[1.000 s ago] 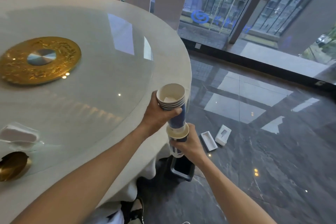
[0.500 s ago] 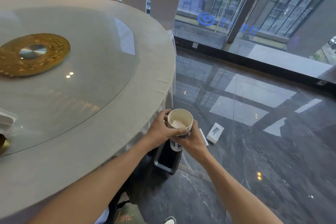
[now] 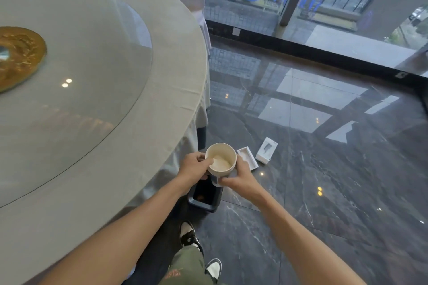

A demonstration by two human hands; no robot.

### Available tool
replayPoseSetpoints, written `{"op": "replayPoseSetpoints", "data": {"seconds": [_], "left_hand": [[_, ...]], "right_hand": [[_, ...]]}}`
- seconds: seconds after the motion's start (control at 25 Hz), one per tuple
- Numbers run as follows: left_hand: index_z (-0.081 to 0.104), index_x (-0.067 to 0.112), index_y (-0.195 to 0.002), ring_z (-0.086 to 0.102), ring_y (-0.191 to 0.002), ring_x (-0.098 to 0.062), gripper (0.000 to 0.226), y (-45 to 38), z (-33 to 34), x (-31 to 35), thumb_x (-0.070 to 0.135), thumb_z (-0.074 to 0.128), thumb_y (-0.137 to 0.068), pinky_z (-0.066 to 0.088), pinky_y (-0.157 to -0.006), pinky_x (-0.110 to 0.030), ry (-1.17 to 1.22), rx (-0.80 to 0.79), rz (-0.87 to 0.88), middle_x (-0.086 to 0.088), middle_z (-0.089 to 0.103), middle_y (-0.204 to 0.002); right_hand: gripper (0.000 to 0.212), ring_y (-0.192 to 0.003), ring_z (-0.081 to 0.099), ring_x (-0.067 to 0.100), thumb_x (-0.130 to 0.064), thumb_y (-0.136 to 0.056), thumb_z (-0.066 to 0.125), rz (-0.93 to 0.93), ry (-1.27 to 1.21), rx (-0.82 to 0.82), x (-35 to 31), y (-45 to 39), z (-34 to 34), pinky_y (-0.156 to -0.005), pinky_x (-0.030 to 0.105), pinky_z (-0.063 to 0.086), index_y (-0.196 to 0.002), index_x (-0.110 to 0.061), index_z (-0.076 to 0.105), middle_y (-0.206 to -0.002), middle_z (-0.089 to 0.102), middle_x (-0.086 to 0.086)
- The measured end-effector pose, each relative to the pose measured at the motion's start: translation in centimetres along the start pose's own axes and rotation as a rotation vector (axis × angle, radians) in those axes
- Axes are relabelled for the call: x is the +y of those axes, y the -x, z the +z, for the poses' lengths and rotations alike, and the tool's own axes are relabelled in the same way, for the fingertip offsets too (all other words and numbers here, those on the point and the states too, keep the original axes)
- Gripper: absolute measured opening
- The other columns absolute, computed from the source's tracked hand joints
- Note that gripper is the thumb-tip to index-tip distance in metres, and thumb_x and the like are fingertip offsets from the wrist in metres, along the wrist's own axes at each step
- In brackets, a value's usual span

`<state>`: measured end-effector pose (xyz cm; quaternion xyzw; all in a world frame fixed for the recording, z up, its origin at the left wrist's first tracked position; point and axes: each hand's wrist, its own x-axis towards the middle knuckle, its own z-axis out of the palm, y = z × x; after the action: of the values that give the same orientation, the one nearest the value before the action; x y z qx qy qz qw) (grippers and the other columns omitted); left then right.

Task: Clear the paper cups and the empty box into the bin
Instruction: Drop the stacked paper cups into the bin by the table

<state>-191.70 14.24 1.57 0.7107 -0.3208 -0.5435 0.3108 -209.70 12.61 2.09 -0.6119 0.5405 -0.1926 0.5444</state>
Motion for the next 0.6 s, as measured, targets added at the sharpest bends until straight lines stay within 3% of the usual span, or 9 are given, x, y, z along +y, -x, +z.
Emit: {"op": "replayPoseSetpoints", "data": {"seconds": [0.08, 0.16, 0.24, 0.4, 0.52, 0.6], "left_hand": [[0.075, 0.014, -0.113, 0.071, -0.084, -0.015, 0.016, -1.7, 0.6, -1.3, 0.018, 0.068, -0.099, 0.056, -0.054, -0.017, -0.019, 0.003, -0.021, 0.000, 0.076, -0.098], [0.075, 0.017, -0.113, 0.071, -0.082, -0.014, 0.017, -4.2, 1.2, -3.1, 0.018, 0.069, -0.098, 0.054, -0.054, -0.017, -0.029, -0.013, -0.061, 0.001, 0.076, -0.099], [0.074, 0.019, -0.115, 0.072, -0.078, -0.016, 0.019, -6.1, 2.0, -5.1, 0.018, 0.069, -0.097, 0.053, -0.055, -0.020, -0.035, -0.032, -0.093, 0.000, 0.078, -0.102], [0.075, 0.022, -0.115, 0.076, -0.088, -0.024, 0.023, -8.7, 2.9, -9.3, 0.016, 0.072, -0.092, 0.063, -0.066, -0.030, -0.023, -0.041, -0.181, -0.005, 0.078, -0.102], [0.074, 0.025, -0.113, 0.075, -0.098, -0.024, 0.025, -11.1, 3.9, -13.2, 0.017, 0.078, -0.089, 0.064, -0.088, -0.043, 0.004, -0.006, -0.244, -0.004, 0.077, -0.102], [0.074, 0.021, -0.118, 0.073, -0.102, -0.020, 0.033, -12.9, 4.8, -16.4, 0.014, 0.081, -0.087, 0.062, -0.094, -0.045, 0.013, 0.034, -0.278, -0.002, 0.076, -0.104]], "right_hand": [[0.065, -0.120, 0.063, 0.016, -0.004, -0.078, 0.079, 0.109, -0.027, -0.096, 1.0, -1.0, -0.5, -0.097, 0.036, 0.057, -0.136, -0.018, 0.054, -0.128, 0.064, 0.003], [0.050, -0.106, 0.067, -0.001, -0.016, -0.090, 0.071, 0.247, -0.069, -0.155, 2.4, -2.9, -0.4, -0.080, 0.018, 0.057, -0.137, -0.021, 0.052, -0.124, 0.065, -0.004], [0.035, -0.099, 0.067, 0.002, -0.025, -0.100, 0.062, 0.356, -0.055, -0.127, 4.0, -4.5, -0.1, -0.072, 0.013, 0.052, -0.134, -0.022, 0.055, -0.120, 0.067, -0.006], [0.028, -0.096, 0.067, 0.024, -0.011, -0.100, 0.056, 0.429, 0.083, -0.075, 8.7, -7.9, 1.8, -0.084, 0.038, 0.055, -0.128, -0.010, 0.062, -0.117, 0.069, 0.016], [0.027, -0.107, 0.068, 0.029, -0.011, -0.098, 0.058, 0.463, 0.132, -0.082, 13.1, -10.6, 3.9, -0.094, 0.051, 0.056, -0.124, -0.009, 0.063, -0.116, 0.070, 0.012], [0.022, -0.105, 0.068, 0.026, -0.015, -0.098, 0.058, 0.482, 0.140, -0.077, 16.5, -12.4, 5.6, -0.093, 0.050, 0.057, -0.120, -0.012, 0.061, -0.113, 0.070, 0.007]]}}
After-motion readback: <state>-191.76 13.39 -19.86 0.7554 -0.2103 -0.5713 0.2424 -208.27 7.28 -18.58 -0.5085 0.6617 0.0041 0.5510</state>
